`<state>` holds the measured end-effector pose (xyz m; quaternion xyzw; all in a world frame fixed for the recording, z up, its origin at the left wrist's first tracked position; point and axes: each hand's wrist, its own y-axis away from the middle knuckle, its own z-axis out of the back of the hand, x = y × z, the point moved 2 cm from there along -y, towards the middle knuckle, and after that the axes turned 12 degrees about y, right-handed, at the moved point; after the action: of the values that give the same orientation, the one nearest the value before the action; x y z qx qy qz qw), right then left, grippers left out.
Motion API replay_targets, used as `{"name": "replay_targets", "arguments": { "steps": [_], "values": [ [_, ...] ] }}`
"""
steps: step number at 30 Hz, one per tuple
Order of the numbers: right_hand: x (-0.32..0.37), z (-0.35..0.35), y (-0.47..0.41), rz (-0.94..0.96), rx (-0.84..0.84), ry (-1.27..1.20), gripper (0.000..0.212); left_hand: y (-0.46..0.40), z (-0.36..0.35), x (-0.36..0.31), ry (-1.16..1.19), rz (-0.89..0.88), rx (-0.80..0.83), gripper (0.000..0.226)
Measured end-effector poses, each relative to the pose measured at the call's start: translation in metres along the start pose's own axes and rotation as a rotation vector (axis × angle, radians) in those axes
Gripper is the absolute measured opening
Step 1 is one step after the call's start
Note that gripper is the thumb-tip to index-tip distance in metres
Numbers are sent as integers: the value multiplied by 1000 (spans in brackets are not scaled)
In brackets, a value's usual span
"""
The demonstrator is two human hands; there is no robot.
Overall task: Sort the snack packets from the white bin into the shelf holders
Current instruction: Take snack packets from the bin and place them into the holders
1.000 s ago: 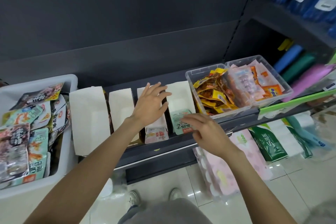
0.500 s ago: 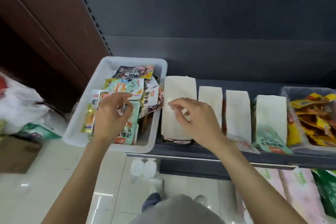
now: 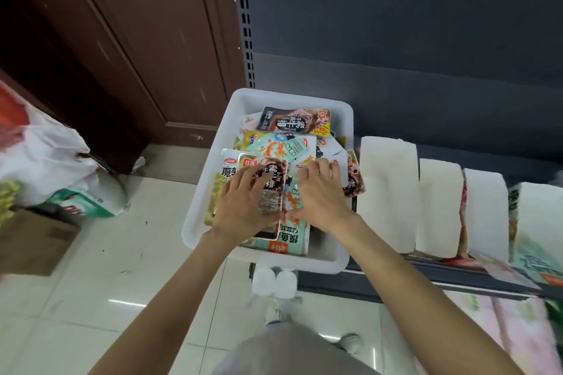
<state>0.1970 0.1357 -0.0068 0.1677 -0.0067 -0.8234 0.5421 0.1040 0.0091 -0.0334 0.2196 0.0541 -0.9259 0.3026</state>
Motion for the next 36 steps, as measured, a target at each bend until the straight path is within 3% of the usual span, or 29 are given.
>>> {"name": "replay_targets", "arguments": {
  "steps": [4,8,10,13,15,17,19,20,23,26,29,32,34,36],
  "values": [
    [-14,13,1,-160,-83,-505,3,0,1,7,124,-9,-30,81],
    [-48,21,24,-487,-308,-823,18,0,2,14,206,-20,-64,75],
    [-59,22,39,-586,-401,-1267,22,2,9,9,350,-45,-260,62],
    [-61,22,55,-704,-544,-1712,19,8,23,-9,680,-17,-520,35],
    [-55,23,62,-797,-588,-2005,17,8,27,-26,1002,117,-428,30],
    [-48,25,66,-850,-583,-2277,18,5,25,-44,1340,315,-169,43],
    [-42,28,67,-860,-566,-2426,19,3,20,-63,1561,414,55,58],
    [-39,29,67,-844,-542,-2443,19,2,20,-73,1658,410,84,57],
    [-33,27,69,-760,-422,-2324,16,-1,27,-98,1797,326,-184,36],
    [-48,20,83,-714,-423,-1799,24,-9,37,-116,1666,215,-341,27],
    [-88,21,111,-658,-643,-1350,51,-24,48,-141,1339,-28,-267,19],
    [-136,28,147,-598,-793,-964,67,-34,48,-183,850,-483,-172,21],
    [-168,28,175,-570,-800,-655,62,-38,37,-221,563,-785,-122,19],
    [-201,19,205,-522,-778,-462,39,-39,16,-264,425,-988,-63,18]
  ]
}}
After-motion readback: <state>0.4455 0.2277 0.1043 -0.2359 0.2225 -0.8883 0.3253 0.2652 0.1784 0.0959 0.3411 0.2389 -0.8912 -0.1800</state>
